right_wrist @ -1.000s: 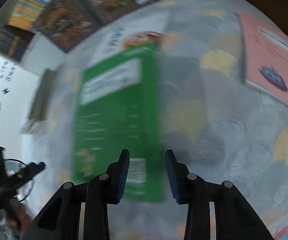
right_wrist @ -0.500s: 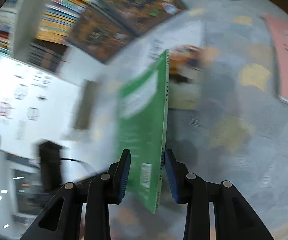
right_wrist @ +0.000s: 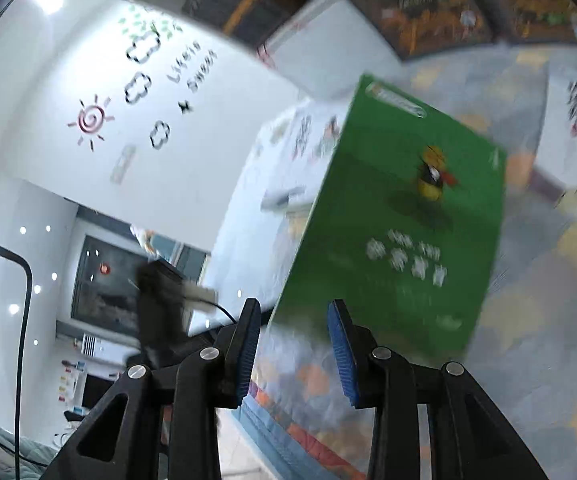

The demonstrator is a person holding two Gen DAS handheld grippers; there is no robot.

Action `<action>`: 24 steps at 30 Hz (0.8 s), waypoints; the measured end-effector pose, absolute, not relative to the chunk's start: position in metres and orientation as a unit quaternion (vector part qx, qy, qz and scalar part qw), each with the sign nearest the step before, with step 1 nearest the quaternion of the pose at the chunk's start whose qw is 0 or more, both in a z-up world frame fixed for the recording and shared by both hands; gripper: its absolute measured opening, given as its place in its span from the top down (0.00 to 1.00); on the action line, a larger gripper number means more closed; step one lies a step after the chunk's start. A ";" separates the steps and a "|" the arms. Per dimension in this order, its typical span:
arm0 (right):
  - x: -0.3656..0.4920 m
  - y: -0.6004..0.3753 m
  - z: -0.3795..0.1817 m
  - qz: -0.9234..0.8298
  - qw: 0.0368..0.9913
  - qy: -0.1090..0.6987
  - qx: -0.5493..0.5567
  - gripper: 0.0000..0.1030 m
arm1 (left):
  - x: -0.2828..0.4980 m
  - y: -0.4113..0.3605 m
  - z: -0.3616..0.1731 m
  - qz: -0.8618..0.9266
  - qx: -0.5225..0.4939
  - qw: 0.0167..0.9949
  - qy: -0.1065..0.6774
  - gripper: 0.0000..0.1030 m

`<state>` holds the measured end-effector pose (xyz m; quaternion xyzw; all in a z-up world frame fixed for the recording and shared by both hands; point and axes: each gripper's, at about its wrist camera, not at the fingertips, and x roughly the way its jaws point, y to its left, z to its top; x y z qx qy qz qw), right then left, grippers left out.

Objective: Organize books
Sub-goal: 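Lift the green book upright off the carpet with the right gripper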

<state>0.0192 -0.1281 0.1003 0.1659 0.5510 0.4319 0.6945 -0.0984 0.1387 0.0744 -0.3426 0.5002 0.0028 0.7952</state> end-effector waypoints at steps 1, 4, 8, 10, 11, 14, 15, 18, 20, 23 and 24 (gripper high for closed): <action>0.017 -0.123 0.091 0.411 0.702 0.562 0.147 0.66 | -0.097 0.140 0.074 0.001 -0.336 0.796 0.503 0.39; 0.019 -0.117 0.064 0.340 0.724 0.591 0.103 0.57 | -0.079 0.128 0.066 -0.018 -0.307 0.795 0.522 0.39; 0.021 -0.119 0.037 0.271 0.744 0.606 0.082 0.51 | -0.051 0.109 0.045 -0.037 -0.273 0.786 0.553 0.37; 0.024 -0.120 0.029 0.243 0.754 0.604 0.084 0.51 | -0.044 0.105 0.038 -0.039 -0.263 0.788 0.556 0.37; 0.024 -0.120 0.026 0.222 0.765 0.600 0.076 0.51 | -0.040 0.104 0.037 -0.038 -0.259 0.790 0.555 0.37; 0.017 -0.120 0.020 0.192 0.781 0.591 0.058 0.62 | -0.033 0.105 0.035 -0.048 -0.247 0.798 0.547 0.50; 0.014 -0.120 0.018 0.187 0.783 0.591 0.052 0.68 | -0.030 0.105 0.032 -0.052 -0.239 0.795 0.554 0.56; 0.009 -0.117 0.012 0.175 0.788 0.588 0.044 0.75 | -0.027 0.109 0.025 -0.053 -0.242 0.791 0.559 0.62; 0.009 -0.114 0.010 0.175 0.793 0.582 0.045 0.75 | -0.027 0.112 0.025 -0.056 -0.248 0.790 0.557 0.62; 0.005 -0.113 0.008 0.182 0.790 0.583 0.052 0.75 | -0.029 0.111 0.023 -0.072 -0.248 0.791 0.555 0.62; 0.004 -0.112 0.008 0.182 0.791 0.582 0.051 0.75 | -0.028 0.109 0.022 -0.086 -0.257 0.786 0.556 0.61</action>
